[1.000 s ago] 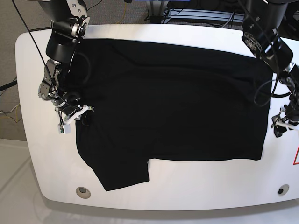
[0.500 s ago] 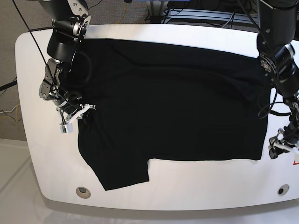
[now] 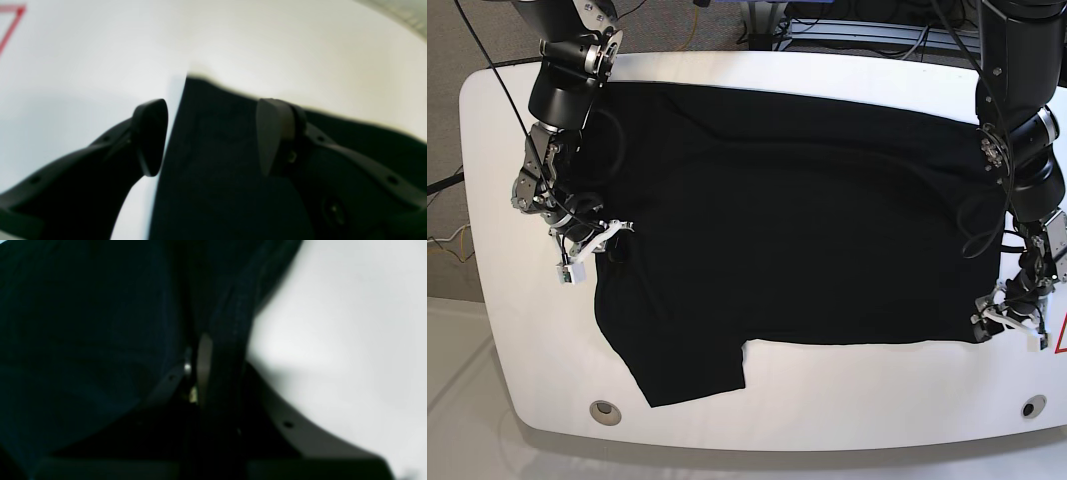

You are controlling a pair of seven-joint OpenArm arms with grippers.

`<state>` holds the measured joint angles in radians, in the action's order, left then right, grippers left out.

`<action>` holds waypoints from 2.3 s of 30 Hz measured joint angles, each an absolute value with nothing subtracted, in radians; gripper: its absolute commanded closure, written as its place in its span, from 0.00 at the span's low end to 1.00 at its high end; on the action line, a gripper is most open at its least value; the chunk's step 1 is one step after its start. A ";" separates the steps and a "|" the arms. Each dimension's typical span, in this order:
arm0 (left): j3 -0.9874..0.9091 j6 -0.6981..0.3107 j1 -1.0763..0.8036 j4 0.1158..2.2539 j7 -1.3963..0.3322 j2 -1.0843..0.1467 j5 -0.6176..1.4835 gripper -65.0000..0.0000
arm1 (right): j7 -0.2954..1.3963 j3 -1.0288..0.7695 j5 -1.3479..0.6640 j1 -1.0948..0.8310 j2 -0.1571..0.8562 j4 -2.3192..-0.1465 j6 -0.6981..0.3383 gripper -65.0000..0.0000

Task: Fold the T-shirt properly
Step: 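Slide the left gripper along the shirt side toward the hem and grasp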

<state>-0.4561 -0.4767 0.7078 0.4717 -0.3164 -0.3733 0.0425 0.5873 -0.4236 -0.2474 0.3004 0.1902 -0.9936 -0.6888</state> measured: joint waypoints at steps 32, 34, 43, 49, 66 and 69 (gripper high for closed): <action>-0.510 -0.517 0.759 0.230 -0.257 -0.362 0.054 0.43 | 0.580 -0.424 -0.231 0.298 0.194 -1.002 -0.689 1.00; -0.510 -0.521 0.757 0.229 -0.258 -0.358 0.054 0.44 | 0.580 -0.424 -0.232 0.298 0.194 -1.002 -0.689 1.00; -0.508 -0.531 0.743 0.247 -0.279 -0.362 0.053 0.44 | 0.579 -0.419 -0.233 0.295 0.194 -1.000 -0.689 1.00; -0.514 -0.531 0.743 0.257 -0.279 -0.367 0.053 0.42 | 0.580 -0.419 -0.233 0.295 0.194 -1.000 -0.689 1.00; -0.496 -0.528 0.743 0.262 -0.271 -0.375 0.054 0.42 | 0.580 -0.412 -0.233 0.296 0.197 -0.989 -0.692 1.00; -0.494 -0.532 0.743 0.261 -0.271 -0.374 0.054 0.42 | 0.580 -0.412 -0.232 0.296 0.197 -0.989 -0.692 1.00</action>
